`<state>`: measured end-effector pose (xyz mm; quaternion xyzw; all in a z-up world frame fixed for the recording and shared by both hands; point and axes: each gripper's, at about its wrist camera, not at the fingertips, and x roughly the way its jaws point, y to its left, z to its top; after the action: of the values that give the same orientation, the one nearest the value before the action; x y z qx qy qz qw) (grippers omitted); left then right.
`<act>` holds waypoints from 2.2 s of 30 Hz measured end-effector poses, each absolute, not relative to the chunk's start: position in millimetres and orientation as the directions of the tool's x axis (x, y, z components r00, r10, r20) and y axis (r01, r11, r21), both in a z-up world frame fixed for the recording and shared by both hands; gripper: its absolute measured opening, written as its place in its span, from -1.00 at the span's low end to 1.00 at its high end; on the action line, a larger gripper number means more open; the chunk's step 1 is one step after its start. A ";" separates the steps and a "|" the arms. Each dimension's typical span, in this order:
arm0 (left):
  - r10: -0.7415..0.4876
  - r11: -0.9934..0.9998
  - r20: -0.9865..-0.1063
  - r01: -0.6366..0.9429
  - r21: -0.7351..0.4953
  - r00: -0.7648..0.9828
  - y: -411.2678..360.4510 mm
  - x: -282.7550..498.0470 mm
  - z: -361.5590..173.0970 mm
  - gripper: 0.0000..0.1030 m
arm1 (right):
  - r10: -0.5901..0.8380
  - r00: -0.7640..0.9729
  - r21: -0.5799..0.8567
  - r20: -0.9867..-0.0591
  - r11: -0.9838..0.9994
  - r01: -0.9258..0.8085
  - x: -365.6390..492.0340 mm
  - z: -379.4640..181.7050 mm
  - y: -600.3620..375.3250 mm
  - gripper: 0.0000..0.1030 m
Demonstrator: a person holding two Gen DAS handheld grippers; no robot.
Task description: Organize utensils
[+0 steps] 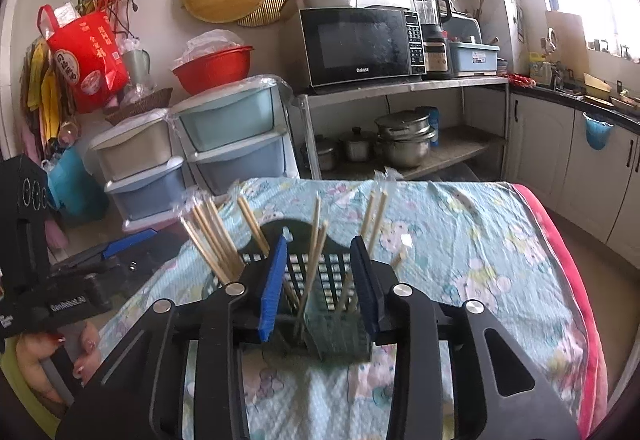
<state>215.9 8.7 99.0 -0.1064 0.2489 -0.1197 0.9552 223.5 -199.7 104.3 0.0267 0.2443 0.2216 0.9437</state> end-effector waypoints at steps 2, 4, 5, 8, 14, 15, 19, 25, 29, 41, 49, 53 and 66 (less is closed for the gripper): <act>-0.281 0.950 -0.456 0.177 -0.257 0.845 7.0 209.5 96.4 0.55 | 0.427 0.780 0.154 -0.457 0.902 -0.403 214.6 100.0 -202.6 -0.27; -0.284 0.950 -0.463 0.180 -0.255 0.840 5.7 204.3 93.6 0.68 | 0.426 0.779 0.154 -0.460 0.903 -0.402 207.6 96.6 -204.8 -0.23; -0.284 0.950 -0.465 0.181 -0.255 0.838 5.2 201.7 92.4 0.72 | 0.425 0.777 0.155 -0.464 0.903 -0.401 203.8 94.5 -205.8 -0.17; -0.288 0.949 -0.475 0.182 -0.257 0.832 4.4 192.3 86.2 0.80 | 0.420 0.775 0.148 -0.473 0.905 -0.399 194.3 88.3 -207.6 -0.04; -0.281 0.955 -0.513 0.181 -0.236 0.811 0.3 177.5 72.3 0.80 | 0.408 0.769 0.138 -0.492 0.909 -0.394 176.5 76.4 -212.5 0.26; -0.282 0.954 -0.518 0.181 -0.237 0.807 0.4 175.2 69.5 0.80 | 0.406 0.768 0.141 -0.495 0.910 -0.391 173.8 73.9 -214.4 0.34; -0.281 0.954 -0.536 0.172 -0.244 0.796 0.8 168.4 58.4 0.80 | 0.401 0.759 0.143 -0.513 0.912 -0.385 162.2 64.1 -217.6 0.45; -0.286 0.949 -0.533 0.158 -0.273 0.796 1.9 153.9 42.9 0.80 | 0.373 0.759 0.119 -0.535 0.922 -0.369 145.9 45.8 -222.4 0.57; -0.281 0.952 -0.526 0.161 -0.262 0.802 -2.9 143.1 35.0 0.80 | 0.359 0.758 0.118 -0.545 0.928 -0.355 135.6 32.9 -226.2 0.63; -0.241 0.968 -0.516 0.167 -0.186 0.822 -23.4 118.0 9.8 0.80 | 0.290 0.803 0.101 -0.522 0.955 -0.279 113.3 2.7 -237.1 0.82; -0.231 0.971 -0.481 0.173 -0.163 0.846 -31.2 107.8 2.3 0.80 | 0.265 0.863 0.111 -0.431 0.964 -0.241 97.2 1.5 -243.4 0.86; -0.214 0.975 -0.437 0.160 -0.157 0.873 -30.0 101.9 3.5 0.80 | 0.261 0.891 0.129 -0.373 0.965 -0.228 87.3 2.9 -247.4 0.88; -0.136 0.990 -0.367 0.111 -0.086 0.920 -34.3 91.9 -5.3 0.80 | 0.224 0.935 0.070 -0.275 0.975 -0.213 65.8 -3.8 -245.4 0.88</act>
<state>91.9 -34.3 -5.3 -0.0320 0.1892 -0.0630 0.9794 65.8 -245.4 -3.8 0.0197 0.1421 0.1110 0.9834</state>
